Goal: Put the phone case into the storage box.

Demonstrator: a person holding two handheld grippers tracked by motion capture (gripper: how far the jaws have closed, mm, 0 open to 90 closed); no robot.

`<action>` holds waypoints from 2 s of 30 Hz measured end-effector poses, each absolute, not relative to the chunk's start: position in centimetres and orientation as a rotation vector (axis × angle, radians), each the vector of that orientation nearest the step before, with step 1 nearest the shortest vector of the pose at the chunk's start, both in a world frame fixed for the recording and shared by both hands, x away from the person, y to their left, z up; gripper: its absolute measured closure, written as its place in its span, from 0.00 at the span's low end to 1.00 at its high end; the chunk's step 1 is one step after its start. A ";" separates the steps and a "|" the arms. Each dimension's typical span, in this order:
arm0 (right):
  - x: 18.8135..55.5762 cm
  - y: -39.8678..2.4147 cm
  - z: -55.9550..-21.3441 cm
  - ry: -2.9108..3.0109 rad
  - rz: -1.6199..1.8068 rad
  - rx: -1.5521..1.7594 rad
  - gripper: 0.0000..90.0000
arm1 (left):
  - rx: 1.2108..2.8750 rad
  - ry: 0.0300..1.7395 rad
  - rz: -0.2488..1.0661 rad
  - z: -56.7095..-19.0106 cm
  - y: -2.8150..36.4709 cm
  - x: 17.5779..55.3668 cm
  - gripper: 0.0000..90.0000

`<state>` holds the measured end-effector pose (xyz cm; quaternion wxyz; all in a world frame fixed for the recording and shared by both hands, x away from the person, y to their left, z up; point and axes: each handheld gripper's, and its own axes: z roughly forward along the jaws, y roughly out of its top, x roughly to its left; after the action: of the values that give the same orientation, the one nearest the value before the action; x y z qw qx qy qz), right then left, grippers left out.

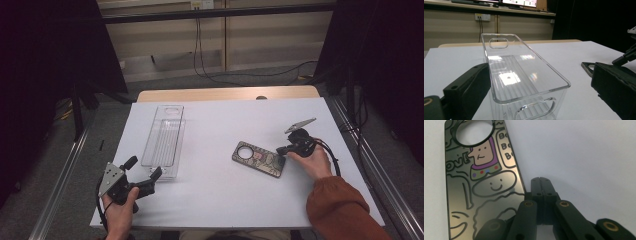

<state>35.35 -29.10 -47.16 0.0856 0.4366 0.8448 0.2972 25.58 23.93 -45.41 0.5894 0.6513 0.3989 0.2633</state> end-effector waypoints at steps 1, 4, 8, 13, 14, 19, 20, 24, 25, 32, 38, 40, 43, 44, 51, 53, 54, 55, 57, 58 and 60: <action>35.2 -29.1 -47.1 2.531 0.890 1.289 1.00 | 1.517 0.931 0.616 -45.4 23.9 25.6 0.03; 34.7 -29.0 -47.2 2.528 0.903 1.285 1.00 | 1.516 0.929 0.613 -45.4 23.9 25.6 0.03; 34.2 -29.0 -47.2 2.544 0.906 1.264 1.00 | 1.521 0.936 0.618 -45.4 23.9 25.6 0.03; 33.6 -29.1 -47.2 2.549 0.924 1.258 1.00 | 1.520 0.931 0.614 -45.4 24.0 25.6 0.03; 33.4 -29.1 -47.2 2.549 0.933 1.280 1.00 | 1.520 0.932 0.614 -45.4 24.0 25.6 0.03; 32.9 -29.0 -47.1 2.565 0.913 1.253 1.00 | 1.518 0.926 0.611 -45.4 23.9 25.6 0.03; 32.8 -28.9 -47.2 2.562 0.937 1.275 1.00 | 1.521 0.929 0.613 -45.4 23.9 25.6 0.03; 32.4 -28.9 -47.1 2.568 0.931 1.267 1.00 | 1.514 0.934 0.609 -45.4 23.8 25.6 0.03; 32.4 -28.9 -47.1 2.568 0.931 1.267 1.00 | 1.514 0.934 0.609 -45.4 23.8 25.6 0.03; 32.4 -29.3 -47.1 2.536 0.963 1.267 0.89 | 1.522 0.923 0.610 -45.4 23.9 25.7 0.03; 31.8 -29.7 -46.6 2.491 1.028 1.273 0.72 | 1.515 0.927 0.608 -45.4 23.9 25.7 0.03; 31.6 -29.7 -46.5 2.487 1.052 1.252 0.59 | 1.516 0.927 0.610 -45.4 23.9 25.7 0.03; 31.2 -29.8 -46.5 2.454 1.042 1.256 0.40 | 1.516 0.929 0.609 -45.4 23.9 25.7 0.03; 31.1 -29.8 -46.4 2.445 1.055 1.267 0.37 | 1.514 0.928 0.609 -45.4 23.9 25.7 0.03; 30.3 -30.4 -45.8 2.375 1.108 1.272 0.13 | 1.521 0.926 0.609 -45.4 23.9 25.7 0.03; 30.2 -30.5 -45.8 2.366 1.123 1.268 0.11 | 1.518 0.927 0.608 -45.4 23.9 25.7 0.03; 30.1 -30.6 -45.7 2.363 1.157 1.263 0.07 | 1.517 0.927 0.608 -45.4 24.0 25.7 0.03; 30.1 -30.6 -45.7 2.363 1.157 1.263 0.07 | 1.513 0.929 0.605 -45.3 24.0 25.7 0.03; 29.9 -30.5 -45.4 2.361 1.157 1.262 0.03 | 1.511 0.933 0.610 -45.3 24.0 25.7 0.03; 29.9 -30.5 -45.3 2.352 1.164 1.264 0.04 | 1.511 0.933 0.610 -45.3 24.0 25.7 0.03; 29.9 -30.4 -45.2 2.350 1.173 1.263 0.04 | 1.512 0.932 0.611 -45.3 24.1 25.7 0.03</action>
<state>29.88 -30.39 -45.25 0.1134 0.4305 0.8012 0.3998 25.73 24.05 -45.34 0.5904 0.6497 0.4005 0.2624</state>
